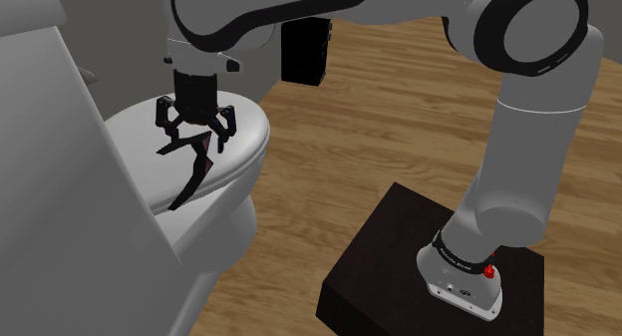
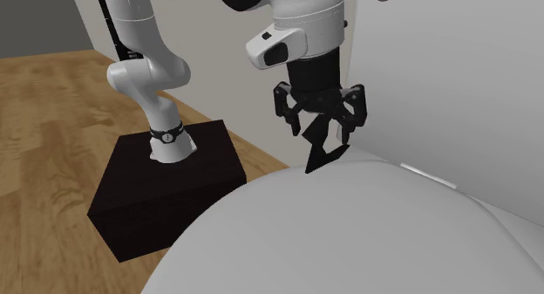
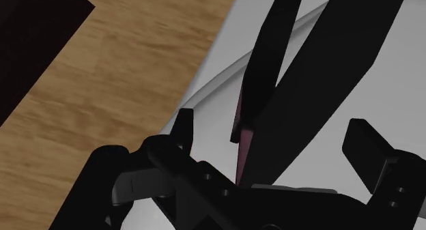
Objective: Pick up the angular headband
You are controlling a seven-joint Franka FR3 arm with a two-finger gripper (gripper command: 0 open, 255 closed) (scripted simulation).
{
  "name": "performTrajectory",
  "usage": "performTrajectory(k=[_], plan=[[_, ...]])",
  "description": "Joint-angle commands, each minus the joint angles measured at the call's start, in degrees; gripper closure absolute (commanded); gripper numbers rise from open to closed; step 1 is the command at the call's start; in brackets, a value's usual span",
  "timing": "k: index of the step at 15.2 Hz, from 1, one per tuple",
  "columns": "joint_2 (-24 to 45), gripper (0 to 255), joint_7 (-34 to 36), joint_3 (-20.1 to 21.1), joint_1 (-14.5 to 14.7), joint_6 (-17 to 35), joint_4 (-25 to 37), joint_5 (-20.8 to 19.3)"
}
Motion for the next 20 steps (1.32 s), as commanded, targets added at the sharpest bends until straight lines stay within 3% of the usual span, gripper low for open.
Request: performTrajectory(k=[1,10,20], plan=[[0.03,255,-0.09,-0.02,-0.03,0.29,-0.24,0.01],[0.01,255,-0.08,-0.01,-0.02,0.25,-0.23,0.01],[-0.22,255,1.42,0.11,0.16,-7.15,7.12,-0.29]])
